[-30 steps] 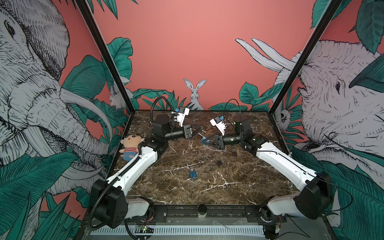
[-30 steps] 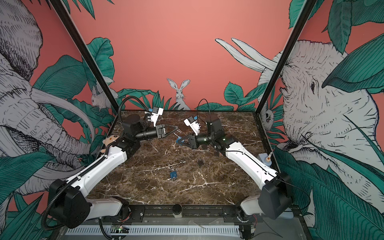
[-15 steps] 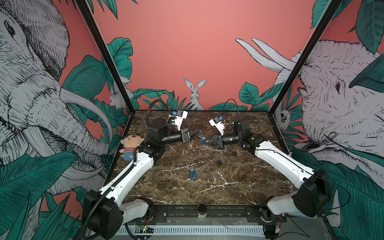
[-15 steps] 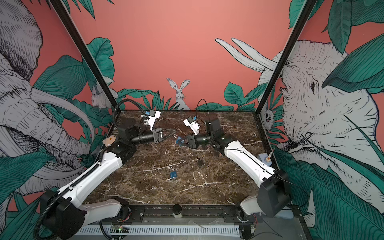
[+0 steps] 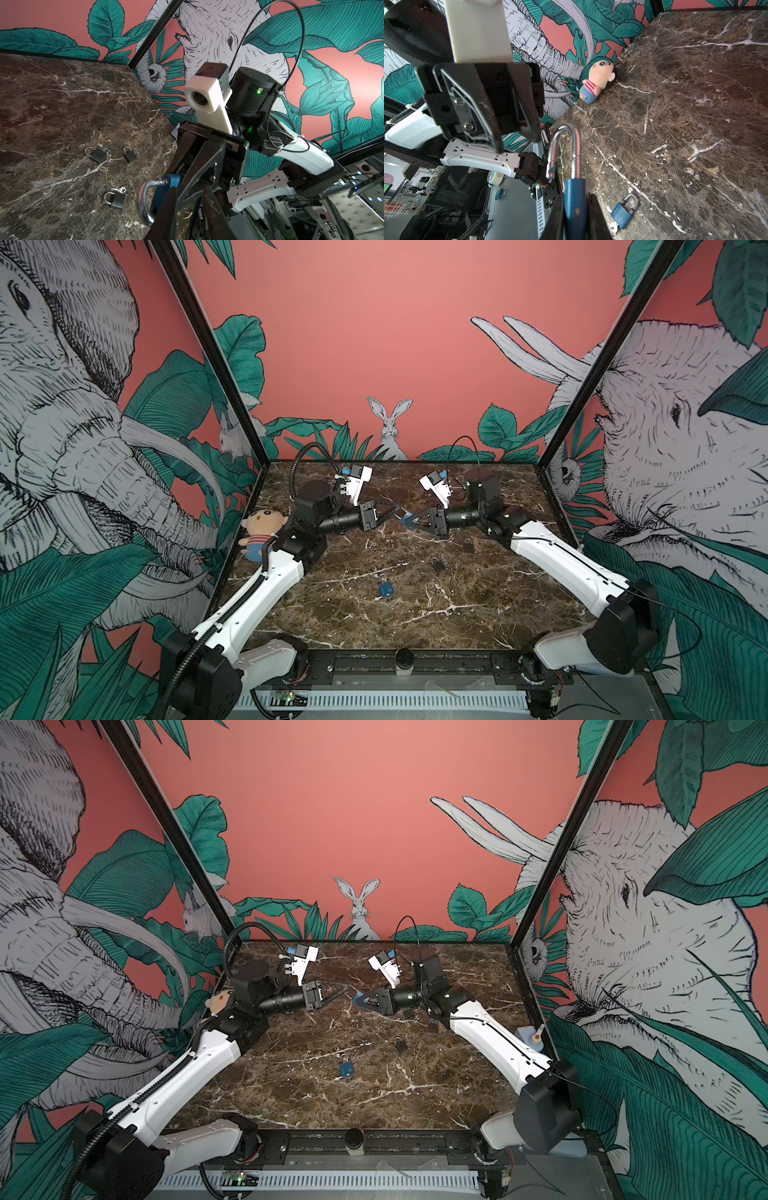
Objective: Lock with the key
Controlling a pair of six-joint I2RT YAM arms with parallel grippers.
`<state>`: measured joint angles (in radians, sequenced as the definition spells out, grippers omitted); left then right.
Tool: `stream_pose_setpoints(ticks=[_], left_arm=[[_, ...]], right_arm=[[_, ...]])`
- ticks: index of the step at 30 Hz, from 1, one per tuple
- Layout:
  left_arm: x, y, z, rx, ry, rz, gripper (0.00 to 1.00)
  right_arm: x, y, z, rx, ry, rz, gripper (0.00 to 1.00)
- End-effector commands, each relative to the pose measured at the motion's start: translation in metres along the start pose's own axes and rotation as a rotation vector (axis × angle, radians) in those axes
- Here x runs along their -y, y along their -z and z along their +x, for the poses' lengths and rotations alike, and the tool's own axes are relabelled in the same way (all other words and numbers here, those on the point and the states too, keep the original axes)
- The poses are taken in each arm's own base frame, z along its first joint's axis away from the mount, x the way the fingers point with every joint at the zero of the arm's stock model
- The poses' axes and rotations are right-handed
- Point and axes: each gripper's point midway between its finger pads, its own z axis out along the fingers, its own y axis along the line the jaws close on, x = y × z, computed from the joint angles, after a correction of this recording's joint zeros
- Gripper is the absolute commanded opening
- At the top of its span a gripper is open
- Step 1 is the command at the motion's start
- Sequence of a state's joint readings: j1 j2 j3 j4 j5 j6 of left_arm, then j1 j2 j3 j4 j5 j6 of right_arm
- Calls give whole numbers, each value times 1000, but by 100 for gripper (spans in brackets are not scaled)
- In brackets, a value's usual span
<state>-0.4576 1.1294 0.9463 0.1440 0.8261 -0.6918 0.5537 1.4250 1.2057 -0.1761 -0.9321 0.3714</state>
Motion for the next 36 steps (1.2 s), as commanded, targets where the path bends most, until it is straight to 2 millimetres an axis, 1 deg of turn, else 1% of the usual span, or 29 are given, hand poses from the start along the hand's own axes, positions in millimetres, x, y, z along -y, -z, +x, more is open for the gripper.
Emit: stream_pose_setpoints(ticks=[1,4,6,10,17,23,36], left_arm=[[7,6,-2,8,-37,-11,24],[4,8,0,9,-29,-30,26],[-2,11,-1,18,-25,-57,34],[-6,11,-1,18,-12,-57,40],[-8,5,-3,16,0,-36,42],[-12,0,-7,15,10,-27,38],[-14,-6,-7,1,20,-1,22]], right_arm=[[-19,10,-22,63,71,-49,0],[-20,12,-24,67,66,-60,0],[-21,13,-24,68,64,-65,0],[-22,13,-23,65,61,-71,0],[-21,12,-19,48,57,-72,0],[-21,12,-18,44,57,-71,0],[-23,10,-18,39,52,-92,0]])
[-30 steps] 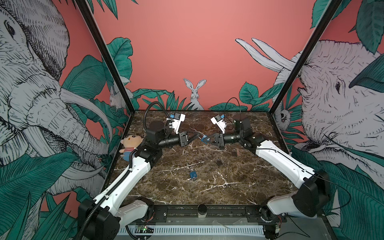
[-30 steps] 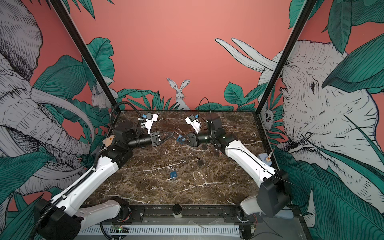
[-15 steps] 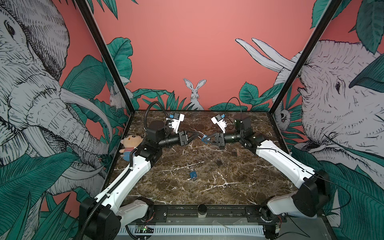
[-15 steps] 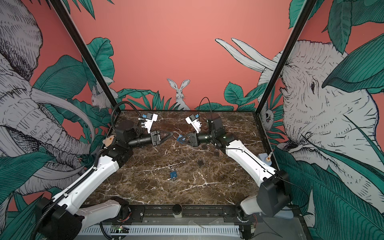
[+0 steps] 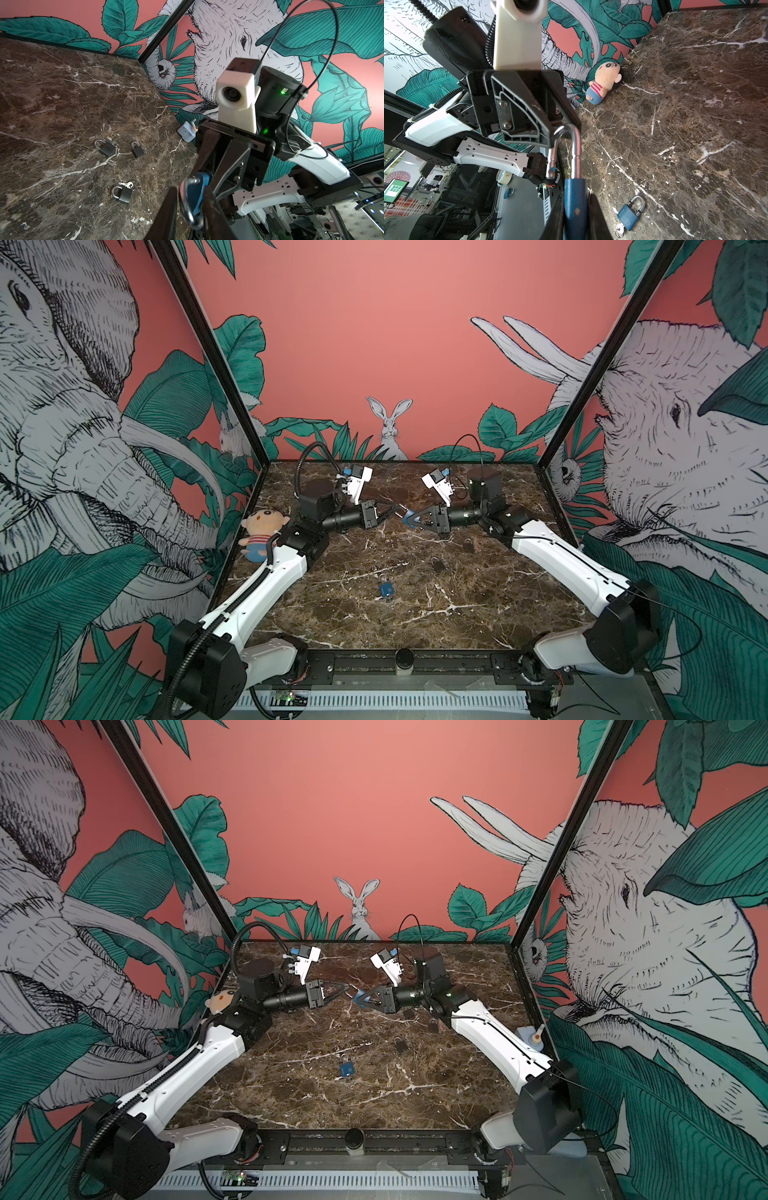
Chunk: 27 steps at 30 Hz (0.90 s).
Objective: Lock with the key
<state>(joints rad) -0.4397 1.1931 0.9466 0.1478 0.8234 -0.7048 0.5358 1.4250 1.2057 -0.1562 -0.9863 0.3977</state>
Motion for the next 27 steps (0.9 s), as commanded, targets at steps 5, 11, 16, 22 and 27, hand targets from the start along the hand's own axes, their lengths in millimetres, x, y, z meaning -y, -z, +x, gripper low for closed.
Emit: stream_pose_setpoints(ticks=[5,11,16,22,27], left_arm=[[12,1,-7,8,-34,46,20],[14,2,-6,7,-38,52,17],[13,2,-5,3,-35,52,11],[10,1,-1,-11,-33,57,0],[6,0,3,-16,-39,50,0]], right_arm=[[-19,5,-16,35,69,-52,0],[-19,5,-17,37,68,-53,0],[-21,5,-19,40,72,-56,0],[-31,6,-22,48,68,-107,0],[-45,11,-24,54,65,-158,0]])
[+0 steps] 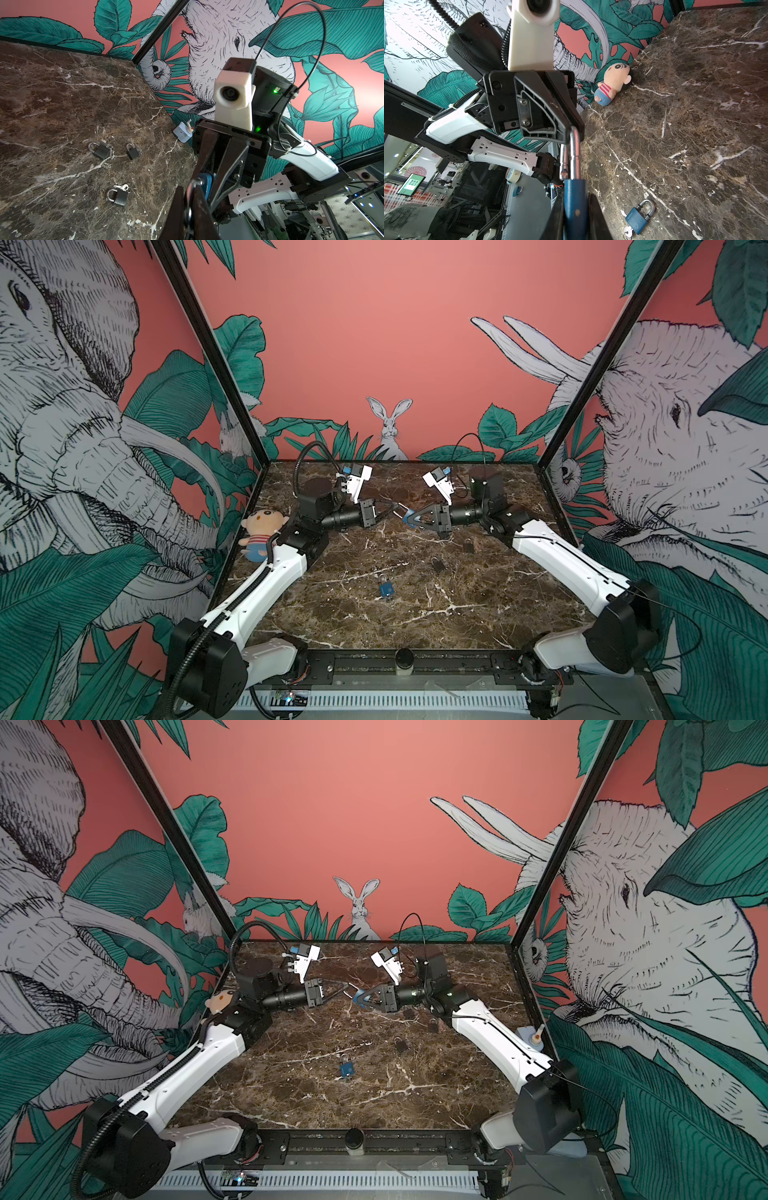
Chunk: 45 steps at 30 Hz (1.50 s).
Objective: Lock with the key
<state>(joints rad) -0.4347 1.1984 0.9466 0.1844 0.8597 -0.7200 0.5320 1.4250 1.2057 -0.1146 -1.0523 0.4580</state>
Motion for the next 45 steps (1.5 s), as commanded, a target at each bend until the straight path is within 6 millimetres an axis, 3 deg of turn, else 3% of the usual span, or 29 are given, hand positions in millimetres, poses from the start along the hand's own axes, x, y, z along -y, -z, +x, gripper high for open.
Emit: stream_pose_setpoints(ticks=[1,10,19,34,45], left_arm=[[0,0,6,-15,-35,13,0],[-8,-2,10,-25,-44,-4,0],[-12,-3,15,-35,-40,1,0],[-9,-4,33,-59,-1,23,0],[-3,-14,62,-134,34,51,0]], right_arm=[[-36,7,-20,47,89,-99,0],[-53,12,-14,33,63,-185,0],[-63,14,-24,73,61,-236,0],[-54,8,-39,115,54,-233,0],[-43,2,-41,120,41,-211,0]])
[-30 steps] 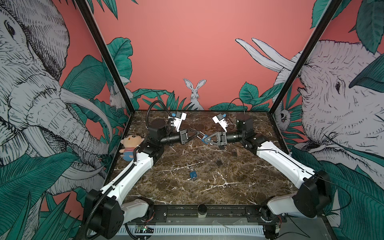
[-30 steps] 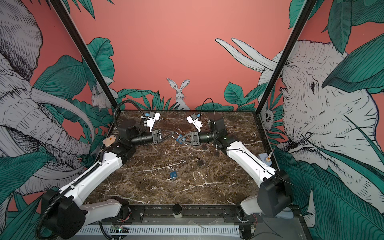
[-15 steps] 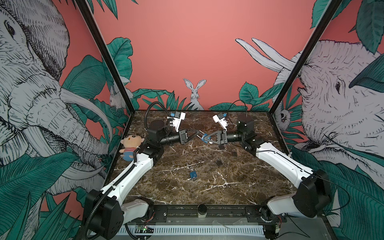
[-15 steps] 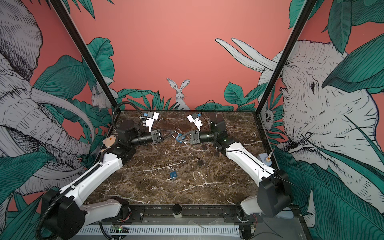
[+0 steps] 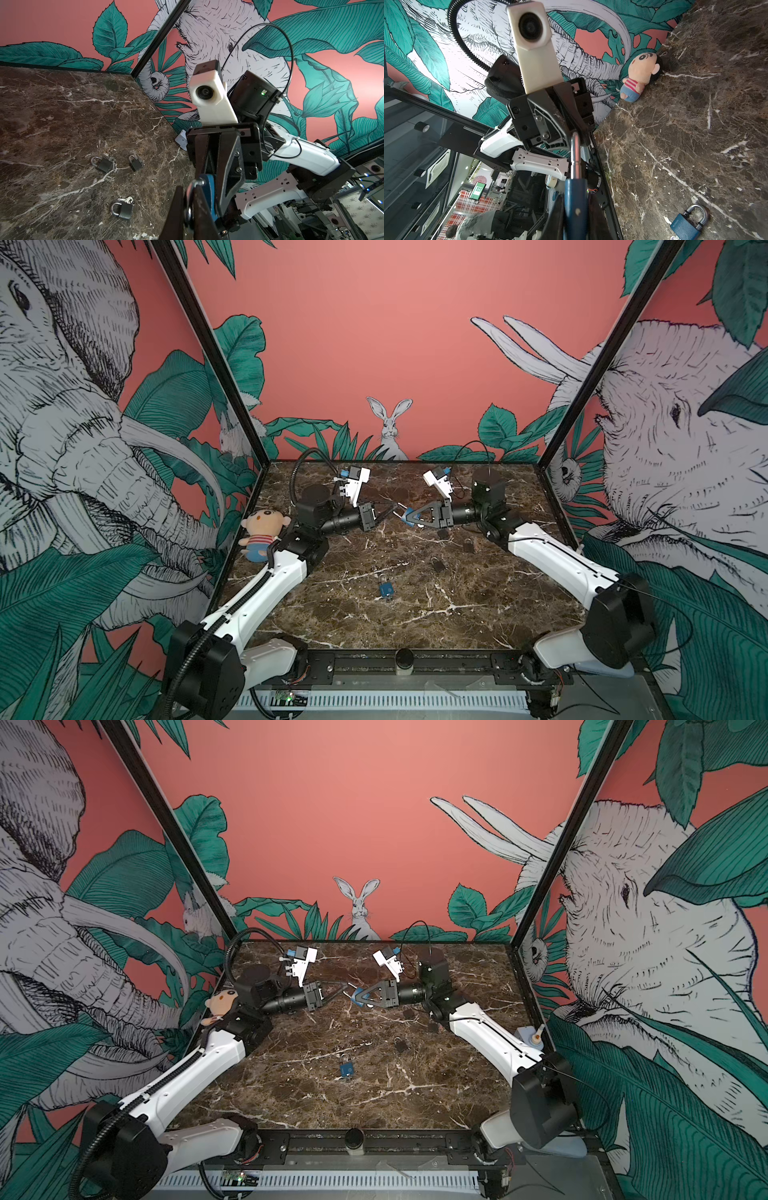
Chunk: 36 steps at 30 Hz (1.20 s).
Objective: Lock with the key
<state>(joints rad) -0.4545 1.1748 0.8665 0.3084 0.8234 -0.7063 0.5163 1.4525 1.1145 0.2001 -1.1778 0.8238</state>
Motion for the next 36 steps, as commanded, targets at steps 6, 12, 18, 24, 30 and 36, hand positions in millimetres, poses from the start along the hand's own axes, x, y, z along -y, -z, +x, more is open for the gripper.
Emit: stream_pose_setpoints(ticks=[6,12,18,24,30,36], left_arm=[[4,-16,76,-226,126,53,0],[11,-22,99,-280,151,73,0],[18,-28,118,-307,174,89,0],[24,-31,132,-316,188,98,0],[25,-29,113,-261,123,49,0],[15,-23,68,-123,127,27,0]], right_arm=[[-38,-4,-30,70,232,-72,0],[-32,-6,-32,73,225,-64,0],[-28,-9,-35,75,224,-60,0],[-21,-12,-37,74,216,-54,0],[-13,-12,-30,59,208,-23,0],[-5,-11,-19,48,191,-2,0]])
